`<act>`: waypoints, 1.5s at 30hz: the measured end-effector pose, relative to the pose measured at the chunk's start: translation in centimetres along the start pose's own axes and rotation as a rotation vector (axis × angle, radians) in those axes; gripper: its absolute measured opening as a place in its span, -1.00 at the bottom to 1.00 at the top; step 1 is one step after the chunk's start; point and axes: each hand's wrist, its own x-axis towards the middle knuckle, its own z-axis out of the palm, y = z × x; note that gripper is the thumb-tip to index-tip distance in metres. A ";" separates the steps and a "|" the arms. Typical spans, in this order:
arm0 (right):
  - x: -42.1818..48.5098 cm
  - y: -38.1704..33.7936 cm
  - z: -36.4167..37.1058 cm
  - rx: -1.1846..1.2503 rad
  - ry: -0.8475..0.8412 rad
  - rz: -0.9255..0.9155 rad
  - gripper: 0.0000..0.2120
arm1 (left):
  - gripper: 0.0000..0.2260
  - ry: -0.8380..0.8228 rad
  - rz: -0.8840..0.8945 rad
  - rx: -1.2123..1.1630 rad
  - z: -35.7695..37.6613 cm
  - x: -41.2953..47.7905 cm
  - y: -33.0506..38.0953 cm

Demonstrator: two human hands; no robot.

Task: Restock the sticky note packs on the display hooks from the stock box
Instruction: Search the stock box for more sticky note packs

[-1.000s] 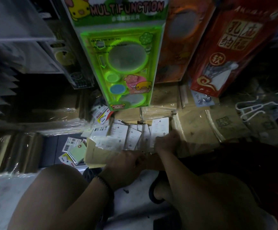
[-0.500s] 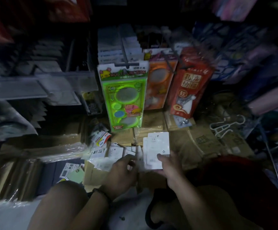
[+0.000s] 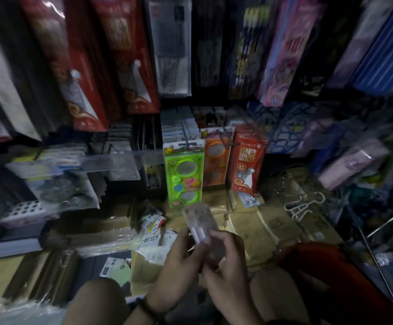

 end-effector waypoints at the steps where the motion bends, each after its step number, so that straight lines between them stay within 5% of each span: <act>1: 0.0 -1.0 -0.4 -0.055 -0.003 -0.069 -0.65 | -0.78 0.040 0.022 -0.009 -0.2 -0.2 0.9; 5: 1.0 -5.2 -2.3 -0.123 -0.009 -0.163 -0.75 | -0.75 0.100 0.031 -0.114 -1.5 -0.8 4.6; 13: 5.7 -13.8 -6.6 0.172 -0.190 -0.136 -0.61 | -0.63 0.083 0.237 -0.097 -5.4 -1.1 13.9; 22: 11.1 -25.0 -8.8 0.324 -0.130 -0.330 -0.63 | -0.58 0.054 0.536 0.080 -8.7 -1.7 26.6; 29: 15.6 -34.2 -11.4 0.472 -0.024 -0.518 -0.64 | -0.05 0.183 0.875 0.296 -10.3 -1.9 36.9; 35: 20.4 -40.9 -12.2 0.551 0.035 -0.572 -0.66 | -0.73 0.318 1.093 0.501 -12.0 -1.1 44.0; 45: 26.5 -45.5 -10.2 0.519 0.145 -0.698 -0.65 | -0.68 0.309 1.032 0.521 -13.8 0.3 48.9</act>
